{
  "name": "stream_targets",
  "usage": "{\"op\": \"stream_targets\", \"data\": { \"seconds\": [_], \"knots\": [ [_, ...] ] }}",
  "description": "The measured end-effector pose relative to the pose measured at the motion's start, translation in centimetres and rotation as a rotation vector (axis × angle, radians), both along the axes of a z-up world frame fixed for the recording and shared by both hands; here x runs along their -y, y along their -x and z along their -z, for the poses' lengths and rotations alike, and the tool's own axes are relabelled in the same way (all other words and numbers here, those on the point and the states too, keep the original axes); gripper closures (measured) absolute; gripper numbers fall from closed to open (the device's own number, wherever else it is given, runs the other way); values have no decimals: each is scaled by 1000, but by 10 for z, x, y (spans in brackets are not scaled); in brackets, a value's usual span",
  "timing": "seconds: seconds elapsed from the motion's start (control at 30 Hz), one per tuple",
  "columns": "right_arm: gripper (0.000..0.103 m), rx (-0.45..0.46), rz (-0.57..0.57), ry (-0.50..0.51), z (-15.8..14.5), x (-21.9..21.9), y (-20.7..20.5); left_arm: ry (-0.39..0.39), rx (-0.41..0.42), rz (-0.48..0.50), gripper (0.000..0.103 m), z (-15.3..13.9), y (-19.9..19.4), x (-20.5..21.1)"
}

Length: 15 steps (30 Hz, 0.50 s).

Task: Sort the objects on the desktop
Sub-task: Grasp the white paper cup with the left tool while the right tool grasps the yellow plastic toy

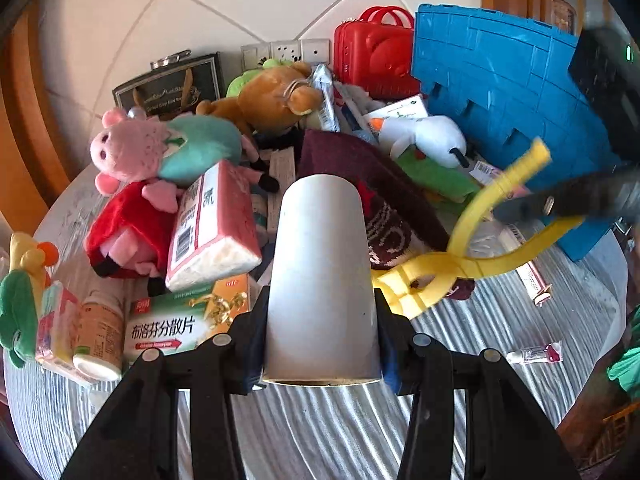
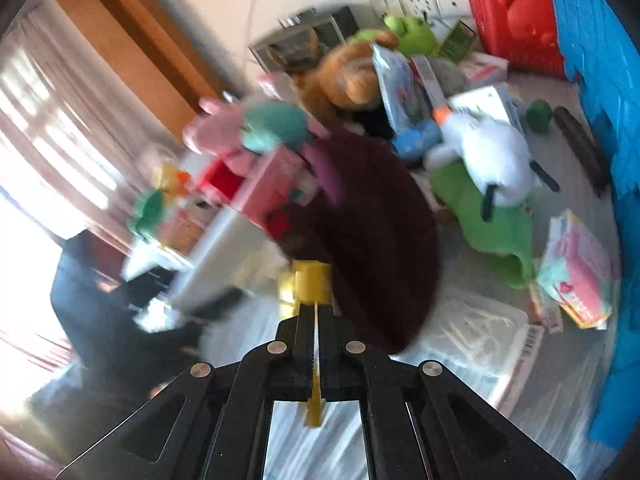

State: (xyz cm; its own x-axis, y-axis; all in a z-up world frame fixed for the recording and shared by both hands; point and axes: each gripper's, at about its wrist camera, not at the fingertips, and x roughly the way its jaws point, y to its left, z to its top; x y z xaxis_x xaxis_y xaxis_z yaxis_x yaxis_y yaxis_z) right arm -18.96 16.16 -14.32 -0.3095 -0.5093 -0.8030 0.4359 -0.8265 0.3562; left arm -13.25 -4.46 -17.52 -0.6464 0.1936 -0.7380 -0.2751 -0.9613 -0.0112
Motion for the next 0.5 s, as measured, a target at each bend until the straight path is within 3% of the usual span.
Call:
{"op": "stream_targets", "data": {
  "seconds": [0.07, 0.13, 0.17, 0.2, 0.27, 0.4, 0.5],
  "knots": [
    [100, 20, 0, -91, 25, 1, 1, -2, 12, -6, 58, 4, -1, 2],
    [95, 119, -9, -78, 46, -2, 2, -3, 14, -8, 58, 6, -3, 4],
    [82, 139, -13, -107, 55, -1, 1, -2, 14, -9, 58, 7, -4, 5],
    [60, 135, -25, -136, 57, 1, -2, -5, 12, -10, 58, 7, -5, 7],
    [38, 87, -60, -203, 53, 3, -9, -13, 13, -12, 58, 7, -5, 10],
    [36, 32, -112, -294, 37, -5, -22, -23, 1, -11, 58, 5, -10, 13],
    [36, -20, -191, -219, 13, -4, -34, -36, -8, -15, 58, 3, -13, 16]
  ]
}}
